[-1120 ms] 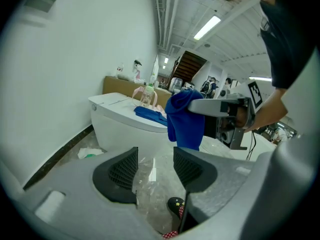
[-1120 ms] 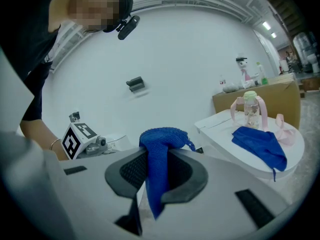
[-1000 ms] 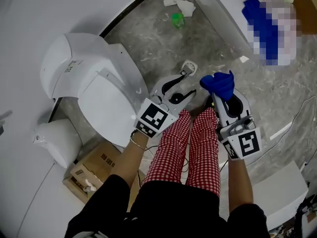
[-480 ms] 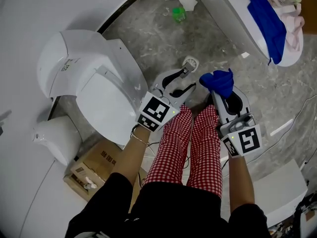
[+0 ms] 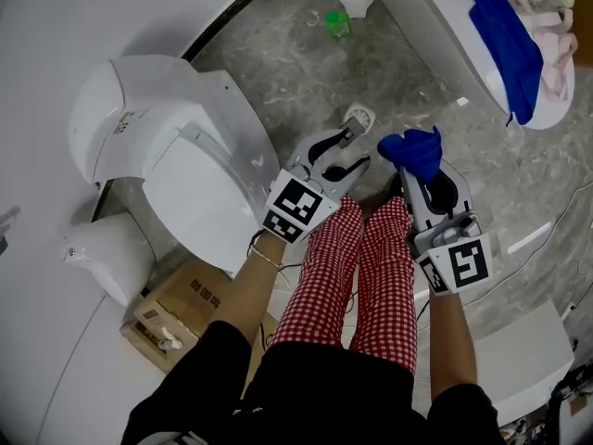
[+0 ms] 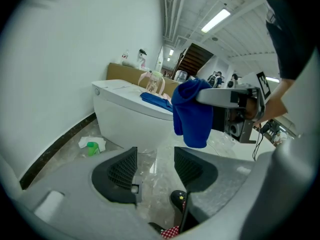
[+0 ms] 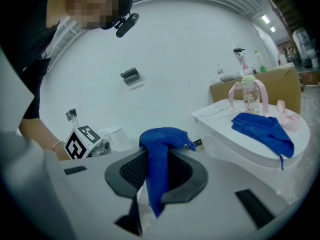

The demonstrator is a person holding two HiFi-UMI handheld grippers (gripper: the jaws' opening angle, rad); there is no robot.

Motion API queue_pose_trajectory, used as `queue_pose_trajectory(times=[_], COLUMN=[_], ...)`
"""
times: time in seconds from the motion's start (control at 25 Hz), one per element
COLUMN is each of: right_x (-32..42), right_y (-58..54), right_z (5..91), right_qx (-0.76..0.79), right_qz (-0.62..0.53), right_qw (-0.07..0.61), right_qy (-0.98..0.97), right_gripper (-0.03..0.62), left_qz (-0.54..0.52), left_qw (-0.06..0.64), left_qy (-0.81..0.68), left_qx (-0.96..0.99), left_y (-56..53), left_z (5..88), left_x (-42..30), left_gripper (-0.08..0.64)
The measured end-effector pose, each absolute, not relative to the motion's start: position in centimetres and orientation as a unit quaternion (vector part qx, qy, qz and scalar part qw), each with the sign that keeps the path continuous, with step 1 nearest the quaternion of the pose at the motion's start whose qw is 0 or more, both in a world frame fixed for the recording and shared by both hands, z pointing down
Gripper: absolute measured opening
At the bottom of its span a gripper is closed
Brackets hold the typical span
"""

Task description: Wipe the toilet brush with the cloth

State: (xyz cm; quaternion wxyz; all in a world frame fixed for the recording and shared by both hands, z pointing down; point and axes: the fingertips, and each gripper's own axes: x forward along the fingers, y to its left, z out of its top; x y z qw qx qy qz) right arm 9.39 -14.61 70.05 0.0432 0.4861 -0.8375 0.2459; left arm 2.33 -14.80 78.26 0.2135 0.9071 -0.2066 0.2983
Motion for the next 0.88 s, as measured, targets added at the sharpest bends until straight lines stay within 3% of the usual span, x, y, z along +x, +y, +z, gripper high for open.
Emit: queue_pose_trajectory(times=[0.88], right_x=[11.5], right_y=[-16.4], right_z=[71.7], right_qx=[0.489], right_qz=[0.248], right_qw=[0.054], right_qy=[-0.835], right_gripper=[0.071], left_qz=[0.399], left_qw=[0.220], left_qy=[-0.174], left_qx=[0.873], left_y=[-15.5], left_z=[85.9], left_x=[2.2], left_gripper=[0.224])
